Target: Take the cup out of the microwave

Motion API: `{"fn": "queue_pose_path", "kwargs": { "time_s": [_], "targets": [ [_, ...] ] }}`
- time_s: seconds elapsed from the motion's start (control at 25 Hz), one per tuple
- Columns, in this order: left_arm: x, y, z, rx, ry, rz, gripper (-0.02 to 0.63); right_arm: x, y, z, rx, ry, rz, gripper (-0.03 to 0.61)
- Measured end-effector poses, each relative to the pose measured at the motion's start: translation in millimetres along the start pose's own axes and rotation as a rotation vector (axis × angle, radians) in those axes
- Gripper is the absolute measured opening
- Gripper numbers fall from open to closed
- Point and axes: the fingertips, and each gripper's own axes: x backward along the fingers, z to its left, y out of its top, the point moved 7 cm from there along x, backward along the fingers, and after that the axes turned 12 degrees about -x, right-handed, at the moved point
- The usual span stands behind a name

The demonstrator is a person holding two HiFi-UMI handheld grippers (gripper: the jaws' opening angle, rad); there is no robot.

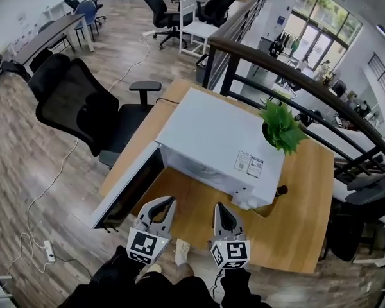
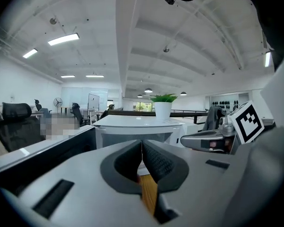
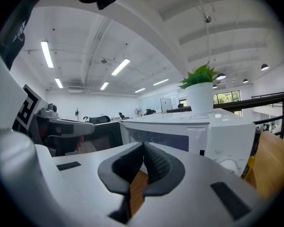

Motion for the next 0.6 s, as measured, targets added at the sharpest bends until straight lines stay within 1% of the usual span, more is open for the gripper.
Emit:
{"fn": "queue_pose_path", "kwargs": {
  "time_s": [0.36, 0.48, 0.56, 0.6],
  "targets": [
    [-49.2, -42.2, 13.9, 0.049, 0.051, 0.056, 0.025, -68.4, -32.9, -37.7, -0.002, 0.047, 0.094, 0.015],
    [-60.3, -50.8, 21.8, 0.056, 0.067, 0.064, 0.025, -89.1, -39.6, -46.9, -0.011, 0.044, 0.094, 0.017],
    [-65.3, -55.9, 25.5, 0.065, 0.077, 0.069, 0.025, -101.6, -43.2, -51.6, -0.021, 0.056, 0.095, 0.017],
    [-66.8, -58.4, 27.2, 0.069, 0.083, 0.072, 0.025, -107.9, -45.0, -52.5, -0.03, 0.072, 0.1, 0.075]
  ]
}}
